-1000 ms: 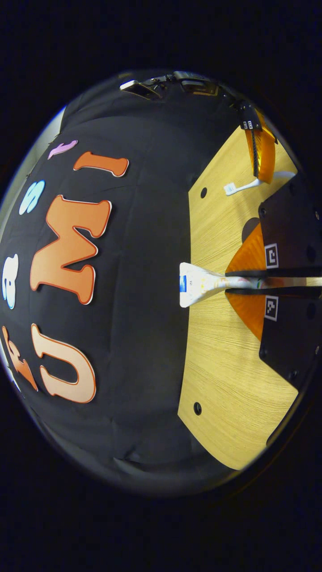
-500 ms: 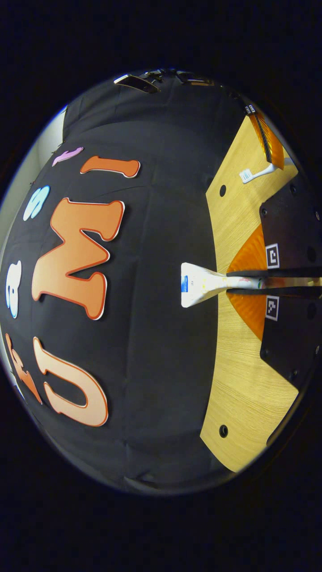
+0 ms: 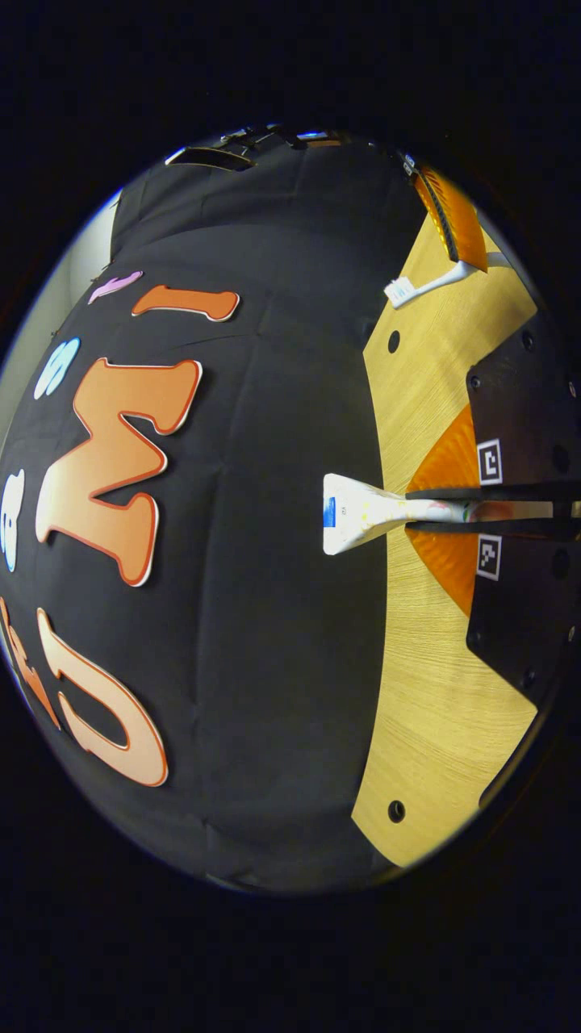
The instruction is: Put the toothbrush and toothpaste on the desktop into the cup, then pick up the cup and place it on the coaster on the desktop.
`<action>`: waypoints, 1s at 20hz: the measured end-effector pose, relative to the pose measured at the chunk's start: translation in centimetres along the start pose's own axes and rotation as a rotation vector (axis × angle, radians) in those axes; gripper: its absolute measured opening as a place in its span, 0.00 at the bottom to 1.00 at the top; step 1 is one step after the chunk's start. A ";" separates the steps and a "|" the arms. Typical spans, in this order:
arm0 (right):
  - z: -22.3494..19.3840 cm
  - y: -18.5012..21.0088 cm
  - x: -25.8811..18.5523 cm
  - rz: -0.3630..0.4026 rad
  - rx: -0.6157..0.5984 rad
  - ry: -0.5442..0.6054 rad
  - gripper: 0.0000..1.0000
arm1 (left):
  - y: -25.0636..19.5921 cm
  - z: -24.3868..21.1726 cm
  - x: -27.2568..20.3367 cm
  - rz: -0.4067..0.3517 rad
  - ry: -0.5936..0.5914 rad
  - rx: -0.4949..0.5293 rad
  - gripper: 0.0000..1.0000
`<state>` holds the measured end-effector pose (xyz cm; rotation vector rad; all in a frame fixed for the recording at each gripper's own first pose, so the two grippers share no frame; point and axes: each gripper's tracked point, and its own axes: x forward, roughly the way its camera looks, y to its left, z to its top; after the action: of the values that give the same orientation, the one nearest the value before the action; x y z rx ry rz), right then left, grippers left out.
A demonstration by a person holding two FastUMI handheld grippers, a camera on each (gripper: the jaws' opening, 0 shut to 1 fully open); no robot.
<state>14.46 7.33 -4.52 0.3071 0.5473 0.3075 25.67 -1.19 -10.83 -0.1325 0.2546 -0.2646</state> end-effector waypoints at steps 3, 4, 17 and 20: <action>0.6 0.3 0.6 0.012 0.008 -0.028 0.04 | -0.8 -1.2 -0.2 -0.029 0.028 -0.037 0.10; 0.8 0.3 0.8 0.014 0.015 -0.037 0.04 | -0.8 -1.7 -0.5 -0.026 0.040 -0.037 0.10; 4.6 4.8 3.4 0.090 -0.042 -0.197 0.04 | 0.5 0.1 -9.8 -0.014 -0.010 0.054 0.94; 6.6 5.8 4.0 0.104 -0.066 -0.271 0.04 | 1.8 1.1 -12.4 0.013 -0.049 0.057 0.94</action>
<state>20.15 12.76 1.08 0.3084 0.2539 0.3770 14.83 4.04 -7.22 -0.0811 0.1988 -0.2549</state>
